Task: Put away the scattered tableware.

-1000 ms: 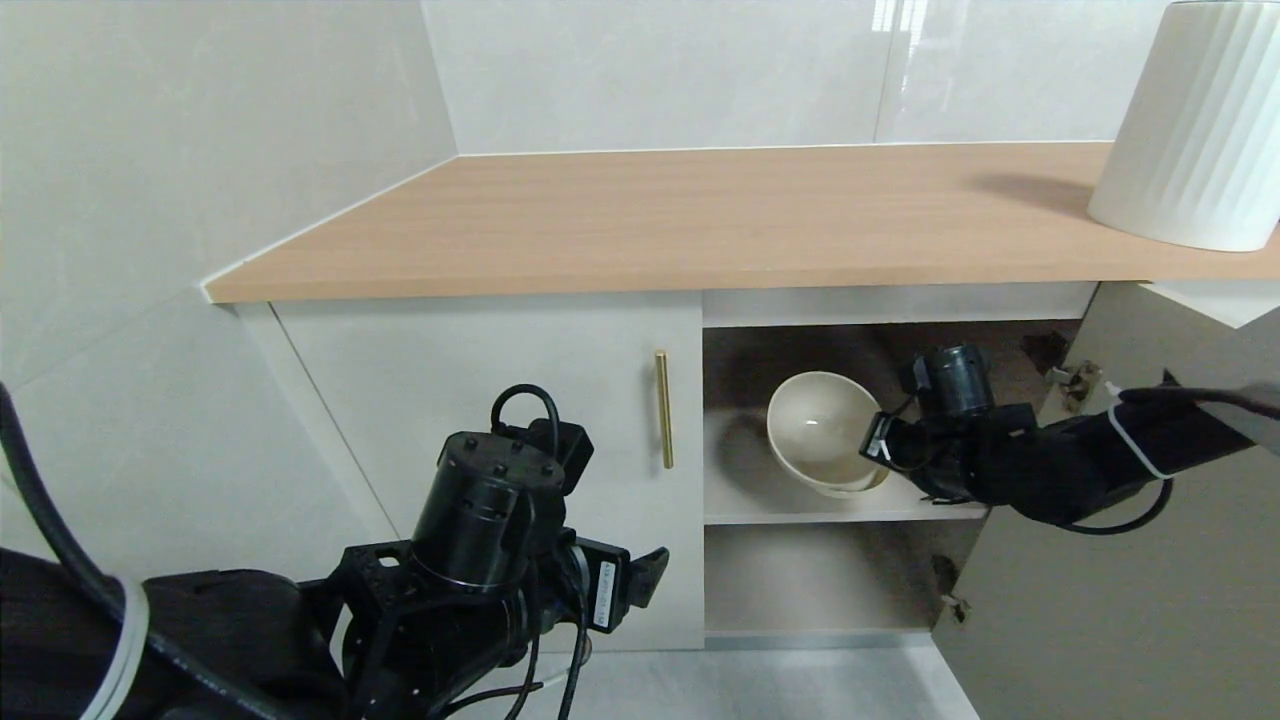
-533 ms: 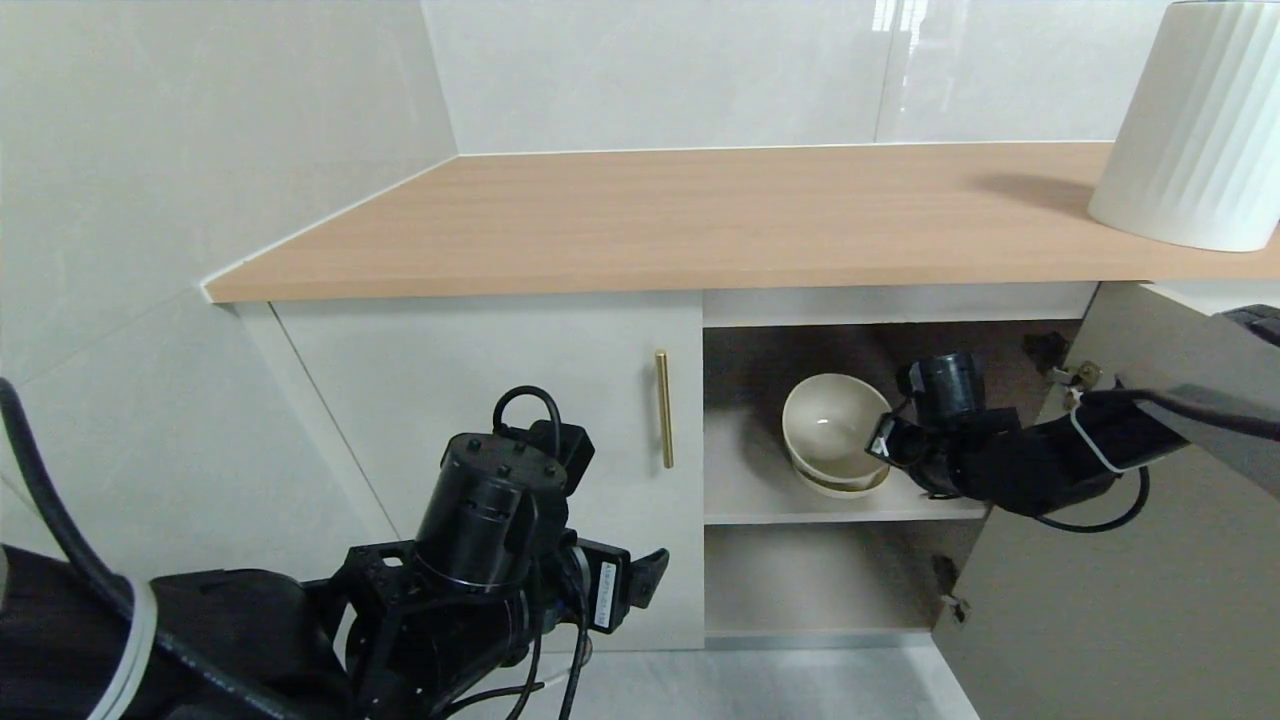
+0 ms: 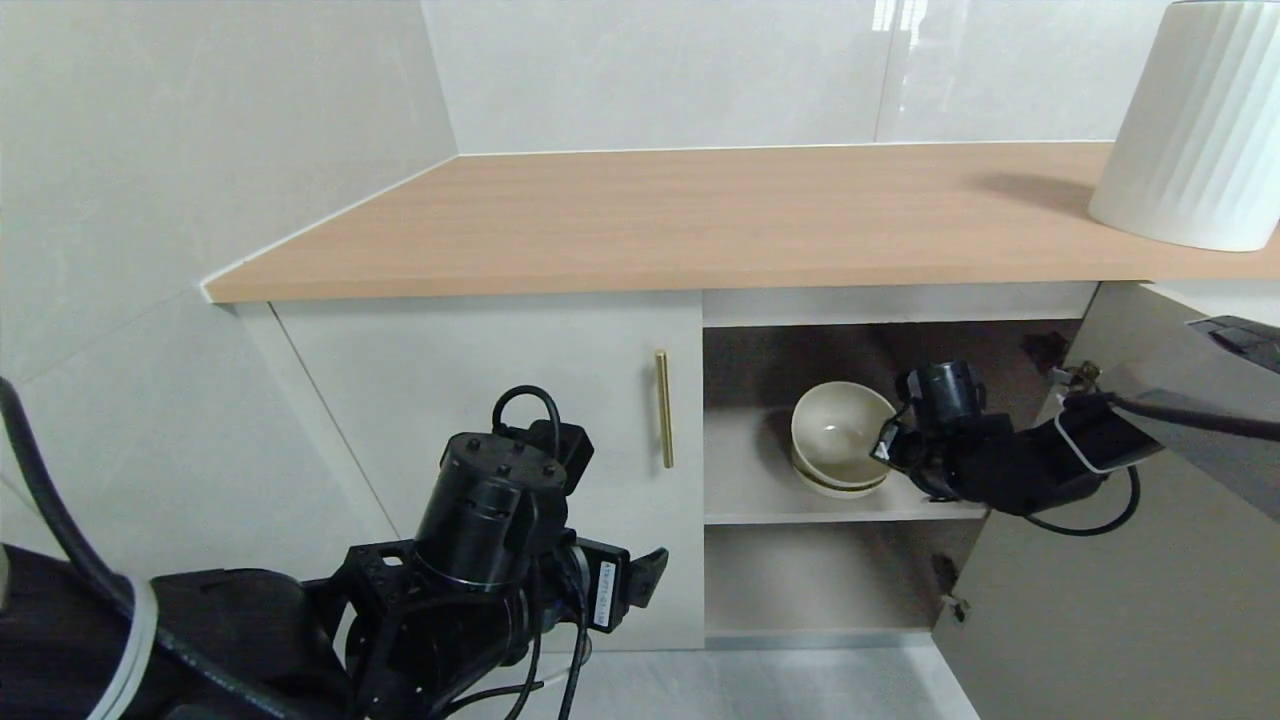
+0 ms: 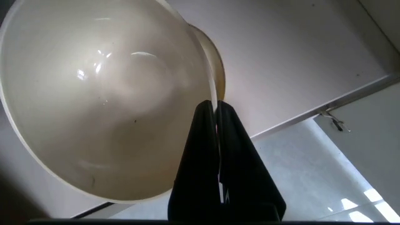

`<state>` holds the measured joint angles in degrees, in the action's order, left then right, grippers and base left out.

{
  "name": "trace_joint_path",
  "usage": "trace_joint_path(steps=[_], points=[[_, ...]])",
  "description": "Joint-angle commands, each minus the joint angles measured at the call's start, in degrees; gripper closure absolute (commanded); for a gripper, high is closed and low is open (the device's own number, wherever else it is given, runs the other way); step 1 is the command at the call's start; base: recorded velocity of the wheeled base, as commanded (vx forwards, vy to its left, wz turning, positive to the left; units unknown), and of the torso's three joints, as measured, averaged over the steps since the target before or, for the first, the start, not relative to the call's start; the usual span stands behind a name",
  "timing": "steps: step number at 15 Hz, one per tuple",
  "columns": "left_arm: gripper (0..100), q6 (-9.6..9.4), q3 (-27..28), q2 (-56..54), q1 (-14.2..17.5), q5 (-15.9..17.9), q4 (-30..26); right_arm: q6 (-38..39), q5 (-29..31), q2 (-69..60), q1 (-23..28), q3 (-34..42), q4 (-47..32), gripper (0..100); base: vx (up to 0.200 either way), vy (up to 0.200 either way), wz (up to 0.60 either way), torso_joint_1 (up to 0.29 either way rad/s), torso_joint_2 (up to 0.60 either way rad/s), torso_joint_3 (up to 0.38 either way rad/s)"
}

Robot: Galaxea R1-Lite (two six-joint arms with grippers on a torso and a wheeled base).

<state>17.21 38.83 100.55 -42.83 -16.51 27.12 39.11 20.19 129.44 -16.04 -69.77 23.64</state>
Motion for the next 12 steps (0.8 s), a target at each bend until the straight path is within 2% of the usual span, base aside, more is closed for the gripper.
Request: trace_joint_path(steps=[1, 9, 10, 12], points=[[0, 0.01, 0.02, 0.0, 0.02, -0.02, 0.03, 0.0, 0.2, 0.9, 0.22, -0.28, 0.01, 100, 0.0, 0.0, 0.0, 0.0, 0.0, 0.0], [0, 0.01, 0.02, -0.09, 0.29, -0.02, 0.03, 0.0, 0.64, 2.04, 0.66, -1.07, 0.09, 100, 0.0, 0.0, 0.0, 0.0, 0.0, 0.0], [0, 0.01, 0.02, -0.09, 0.29, -0.02, 0.03, 0.0, 0.64, 2.04, 0.66, -1.07, 0.09, 0, 0.0, 0.0, 0.0, 0.0, 0.0, 0.0], [0, 0.01, 0.02, -0.09, 0.29, -0.02, 0.03, 0.0, 0.55, 1.96, 0.66, -0.99, 0.09, 0, 0.0, 0.0, 0.0, 0.0, 0.0, 0.0]])
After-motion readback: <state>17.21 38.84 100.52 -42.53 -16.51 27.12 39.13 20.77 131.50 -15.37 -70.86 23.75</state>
